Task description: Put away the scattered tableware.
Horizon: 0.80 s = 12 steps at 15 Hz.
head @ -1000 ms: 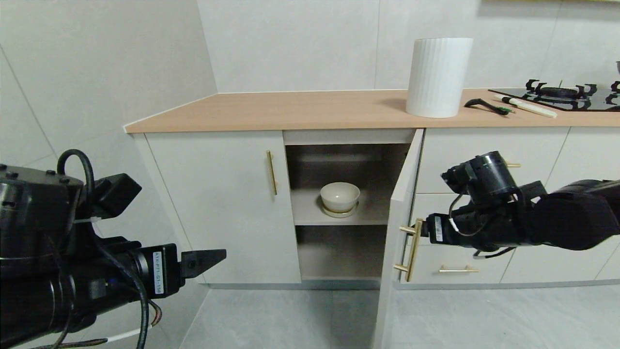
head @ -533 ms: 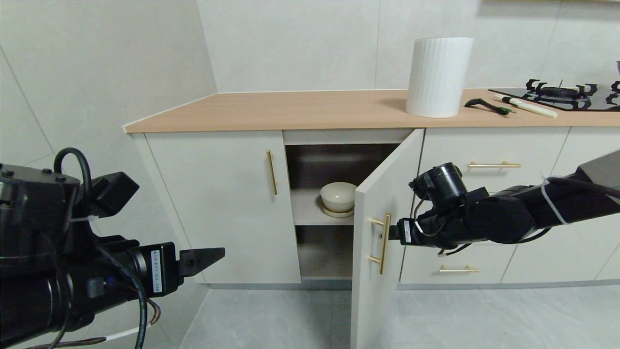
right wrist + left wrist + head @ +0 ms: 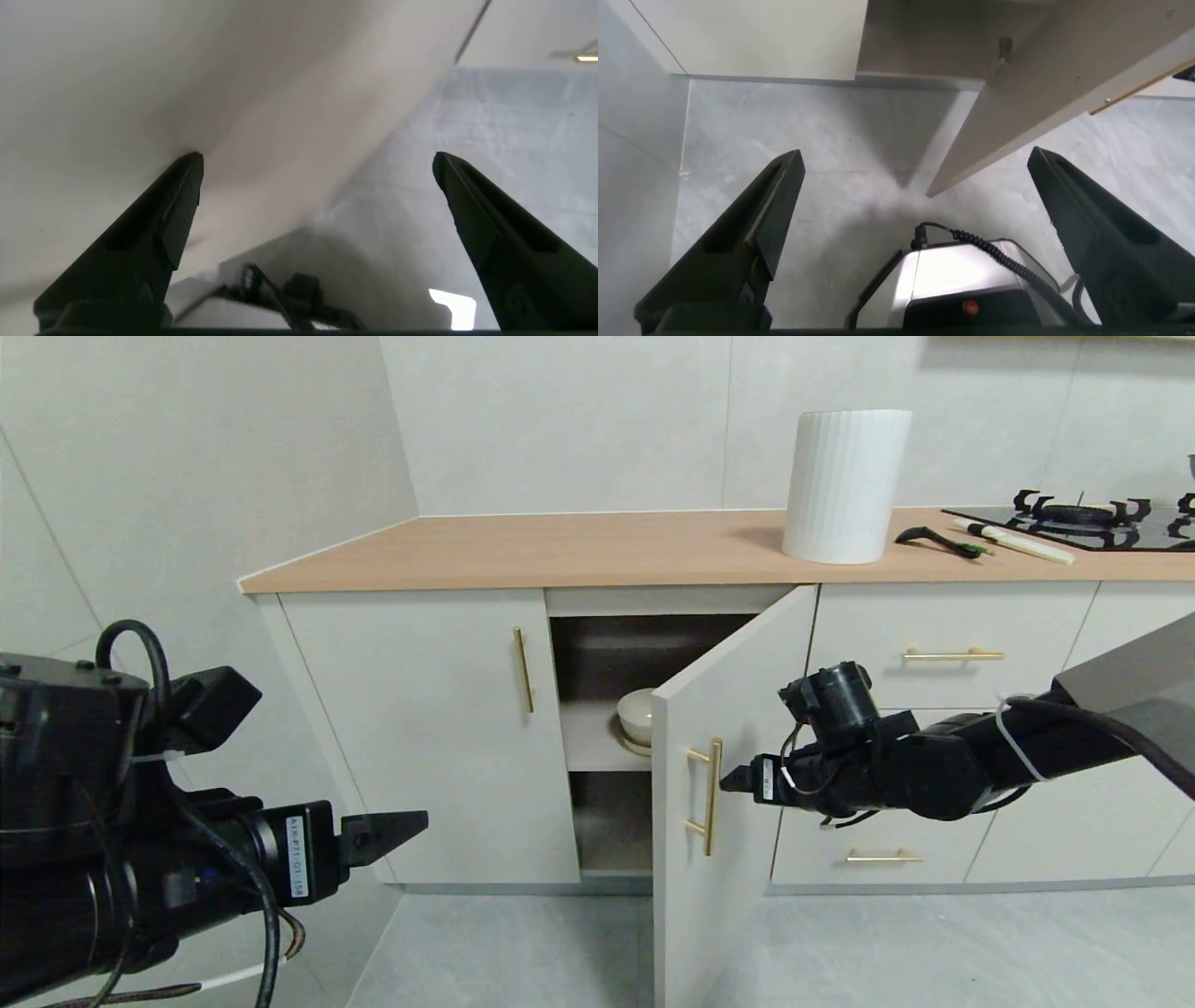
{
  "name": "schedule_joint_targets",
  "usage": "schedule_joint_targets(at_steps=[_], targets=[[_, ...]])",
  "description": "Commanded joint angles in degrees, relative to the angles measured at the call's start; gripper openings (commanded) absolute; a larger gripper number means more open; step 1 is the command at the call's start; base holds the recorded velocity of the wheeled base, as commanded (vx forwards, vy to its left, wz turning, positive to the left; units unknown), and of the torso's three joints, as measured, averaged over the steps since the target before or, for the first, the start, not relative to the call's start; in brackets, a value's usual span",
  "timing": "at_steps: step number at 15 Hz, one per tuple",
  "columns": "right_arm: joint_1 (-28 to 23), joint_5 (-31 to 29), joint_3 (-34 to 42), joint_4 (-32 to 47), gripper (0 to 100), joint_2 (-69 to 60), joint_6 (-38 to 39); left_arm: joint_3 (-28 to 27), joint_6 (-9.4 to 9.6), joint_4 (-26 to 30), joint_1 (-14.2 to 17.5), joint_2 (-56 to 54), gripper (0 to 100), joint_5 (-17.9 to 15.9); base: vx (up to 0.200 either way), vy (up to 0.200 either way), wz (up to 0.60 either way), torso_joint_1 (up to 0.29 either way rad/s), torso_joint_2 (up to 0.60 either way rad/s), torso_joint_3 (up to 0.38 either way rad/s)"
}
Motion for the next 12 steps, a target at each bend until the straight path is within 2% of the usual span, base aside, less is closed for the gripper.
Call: schedule_joint_targets(at_steps=[1,4,5,8,9,12], targets=[[0.5,-0.1,-0.1,-1.5,100,1.0,1.2,0.0,-0.10,0.0,0.5,0.4,100,0.1,0.200,0.000,0.00,-0.002,0.00,0.007],[1.1,-0.1,-0.2,-3.7,100,1.2,3.3,-0.1,-0.10,0.0,0.5,0.4,100,0.1,0.200,0.000,0.00,0.007,0.00,-0.001],[1.8,-0.1,-0.3,-8.2,100,2.0,7.0,-0.3,-0.19,-0.1,0.5,0.4,100,0.1,0.000,0.000,0.00,0.000,0.00,0.000],[2.2,-0.2,-0.5,-15.1,100,3.7,11.2,-0.3,-0.19,0.0,0.5,0.4,100,0.1,0.000,0.000,0.00,0.000,0.00,0.000],[2.3,-0.2,-0.7,-15.6,100,3.9,11.6,-0.3,-0.19,0.0,0.5,0.4,100,0.1,0.000,0.000,0.00,0.000,0.00,0.000],[2.3,-5.2,-6.8,-17.6,100,8.2,16.8,-0.3,-0.19,0.0,0.5,0.4,100,0.1,0.000,0.000,0.00,0.000,0.00,0.000]])
